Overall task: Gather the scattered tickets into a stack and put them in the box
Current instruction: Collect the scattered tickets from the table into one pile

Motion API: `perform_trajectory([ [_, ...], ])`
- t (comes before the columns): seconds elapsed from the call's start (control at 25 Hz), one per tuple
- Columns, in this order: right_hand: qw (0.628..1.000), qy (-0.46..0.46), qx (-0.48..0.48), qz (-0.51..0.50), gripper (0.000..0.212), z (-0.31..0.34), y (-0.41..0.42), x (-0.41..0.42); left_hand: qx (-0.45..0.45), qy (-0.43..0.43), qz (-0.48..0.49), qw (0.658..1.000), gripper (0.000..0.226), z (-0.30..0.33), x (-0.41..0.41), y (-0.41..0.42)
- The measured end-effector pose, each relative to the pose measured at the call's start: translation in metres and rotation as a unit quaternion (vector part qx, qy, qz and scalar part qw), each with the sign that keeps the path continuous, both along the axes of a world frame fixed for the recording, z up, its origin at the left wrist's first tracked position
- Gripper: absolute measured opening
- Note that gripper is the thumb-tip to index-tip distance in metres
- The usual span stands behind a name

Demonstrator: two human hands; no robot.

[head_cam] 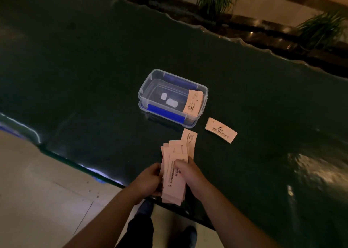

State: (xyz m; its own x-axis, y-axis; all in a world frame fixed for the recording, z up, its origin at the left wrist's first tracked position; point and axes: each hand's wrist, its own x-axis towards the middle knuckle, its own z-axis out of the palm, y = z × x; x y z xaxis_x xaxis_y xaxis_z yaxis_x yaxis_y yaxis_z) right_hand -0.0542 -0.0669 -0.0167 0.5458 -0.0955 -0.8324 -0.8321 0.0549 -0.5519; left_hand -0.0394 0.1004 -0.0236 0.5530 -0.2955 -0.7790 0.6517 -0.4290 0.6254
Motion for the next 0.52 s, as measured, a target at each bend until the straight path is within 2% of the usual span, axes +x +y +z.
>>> perform_trajectory([
  [0.24,0.999,-0.023,-0.001,-0.039,0.057,0.002,-0.021,-0.008,0.038,-0.055,-0.126,0.99,0.024,-0.001,0.008,-0.024],
  [0.36,0.996,-0.013,0.007,-0.092,0.058,-0.004,-0.038,-0.016,0.123,-0.153,-0.195,0.961,0.026,-0.001,0.027,-0.036],
  [0.52,0.983,-0.029,0.016,-0.179,0.054,-0.009,-0.06,-0.028,0.217,-0.256,-0.202,0.92,0.035,-0.002,0.052,-0.071],
])
